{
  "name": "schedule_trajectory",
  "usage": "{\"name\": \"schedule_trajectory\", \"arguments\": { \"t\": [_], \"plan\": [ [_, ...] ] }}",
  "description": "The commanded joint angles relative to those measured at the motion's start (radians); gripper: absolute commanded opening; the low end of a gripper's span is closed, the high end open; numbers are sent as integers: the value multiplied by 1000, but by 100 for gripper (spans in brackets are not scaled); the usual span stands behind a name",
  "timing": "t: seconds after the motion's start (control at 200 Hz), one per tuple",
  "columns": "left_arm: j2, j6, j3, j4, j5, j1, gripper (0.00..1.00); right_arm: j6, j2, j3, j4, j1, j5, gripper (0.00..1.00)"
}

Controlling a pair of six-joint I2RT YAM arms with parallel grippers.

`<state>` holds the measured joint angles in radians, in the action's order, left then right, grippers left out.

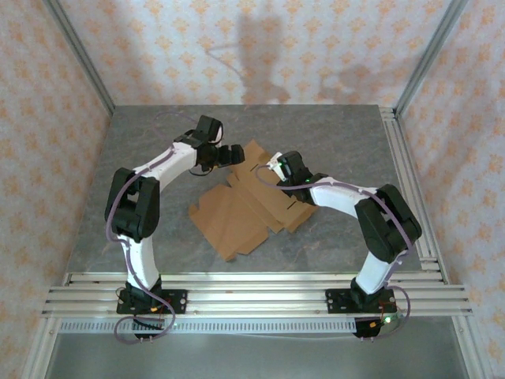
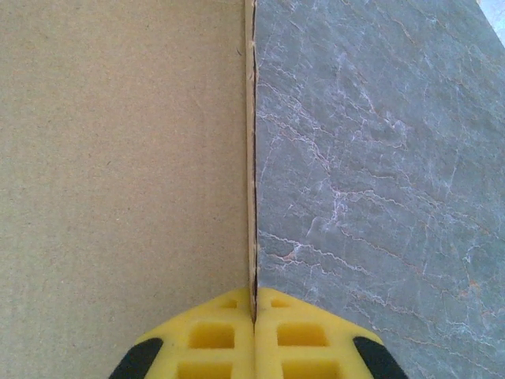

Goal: Fold the paper box

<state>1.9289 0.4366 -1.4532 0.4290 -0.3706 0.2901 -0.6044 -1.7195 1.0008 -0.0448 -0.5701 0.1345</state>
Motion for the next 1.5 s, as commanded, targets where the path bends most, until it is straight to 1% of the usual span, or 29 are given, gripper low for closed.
{"name": "schedule_trajectory", "arguments": {
  "t": [0.0, 0.13, 0.265, 0.37, 0.475, 1.061, 1.497],
  "plan": [
    [59, -10, 22, -64, -37, 3, 94, 20, 33, -5, -5, 6, -6, 0],
    [64, -14, 34, -104, -49, 1, 94, 21, 35, -1, -10, 5, -6, 0],
    [82, -30, -1, -56, -65, 2, 93, 22, 33, 4, -13, 5, -7, 0],
    [82, -23, 2, -50, -100, 3, 91, 22, 32, 5, -13, 7, -7, 0],
    [65, 5, 28, -81, -134, 4, 90, 26, 32, 7, -13, 7, -8, 0],
    [88, 26, 68, -117, -127, 27, 89, 8, 57, -18, -1, 12, -40, 0],
    [28, 7, 83, -92, -153, 69, 89, 17, 49, -19, -3, 21, -35, 0]
  ]
}}
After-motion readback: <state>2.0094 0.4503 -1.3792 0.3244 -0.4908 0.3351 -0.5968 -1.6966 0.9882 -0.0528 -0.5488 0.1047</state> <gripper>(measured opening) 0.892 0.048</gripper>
